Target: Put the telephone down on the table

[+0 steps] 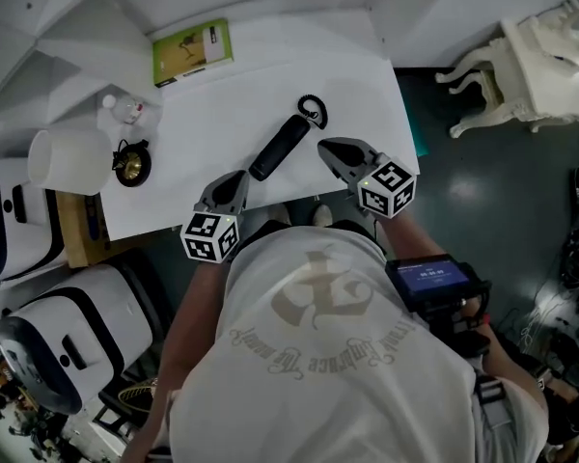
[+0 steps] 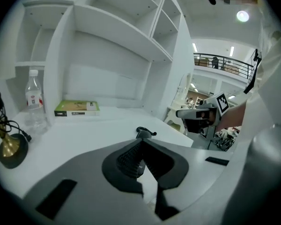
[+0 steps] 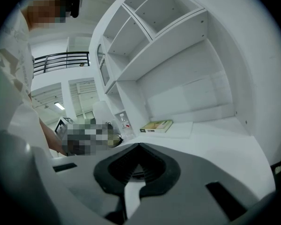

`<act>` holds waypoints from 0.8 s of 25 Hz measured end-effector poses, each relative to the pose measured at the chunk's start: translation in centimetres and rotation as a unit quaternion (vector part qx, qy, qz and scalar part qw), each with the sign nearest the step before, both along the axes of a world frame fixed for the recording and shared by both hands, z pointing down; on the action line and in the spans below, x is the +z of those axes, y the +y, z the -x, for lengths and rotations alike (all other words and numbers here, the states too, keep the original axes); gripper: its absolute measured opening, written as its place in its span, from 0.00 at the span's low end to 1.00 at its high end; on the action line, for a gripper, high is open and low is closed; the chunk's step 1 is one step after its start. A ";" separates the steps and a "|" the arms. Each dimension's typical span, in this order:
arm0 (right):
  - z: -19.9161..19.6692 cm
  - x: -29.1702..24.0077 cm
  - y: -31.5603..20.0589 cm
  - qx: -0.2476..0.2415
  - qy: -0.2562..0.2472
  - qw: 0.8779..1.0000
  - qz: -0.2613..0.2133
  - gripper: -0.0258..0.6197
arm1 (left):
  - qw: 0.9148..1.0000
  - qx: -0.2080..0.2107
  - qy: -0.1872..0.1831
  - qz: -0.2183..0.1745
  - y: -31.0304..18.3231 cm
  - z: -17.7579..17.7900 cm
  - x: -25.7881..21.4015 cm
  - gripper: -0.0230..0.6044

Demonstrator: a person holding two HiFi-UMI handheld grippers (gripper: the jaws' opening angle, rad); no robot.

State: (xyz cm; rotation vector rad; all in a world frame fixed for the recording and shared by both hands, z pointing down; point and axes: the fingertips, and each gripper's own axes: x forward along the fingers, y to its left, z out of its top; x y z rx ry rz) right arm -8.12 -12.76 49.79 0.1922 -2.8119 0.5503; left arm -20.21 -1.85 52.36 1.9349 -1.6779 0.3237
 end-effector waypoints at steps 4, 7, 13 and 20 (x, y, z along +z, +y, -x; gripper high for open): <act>-0.1 0.4 0.7 -0.003 0.003 1.000 0.000 0.06 | 1.000 -0.001 0.015 -0.006 1.0 0.4 0.1 0.06; -0.7 0.6 1.0 0.002 0.006 1.000 0.001 0.06 | 1.000 -0.002 0.018 -0.008 1.2 0.4 0.3 0.06; -1.5 1.1 0.8 0.015 0.012 1.000 0.005 0.06 | 1.000 0.022 0.016 -0.011 0.2 -0.4 0.4 0.06; -1.9 0.8 0.2 0.025 0.010 1.000 0.002 0.06 | 0.999 0.040 0.011 -0.011 -1.2 -1.0 0.3 0.06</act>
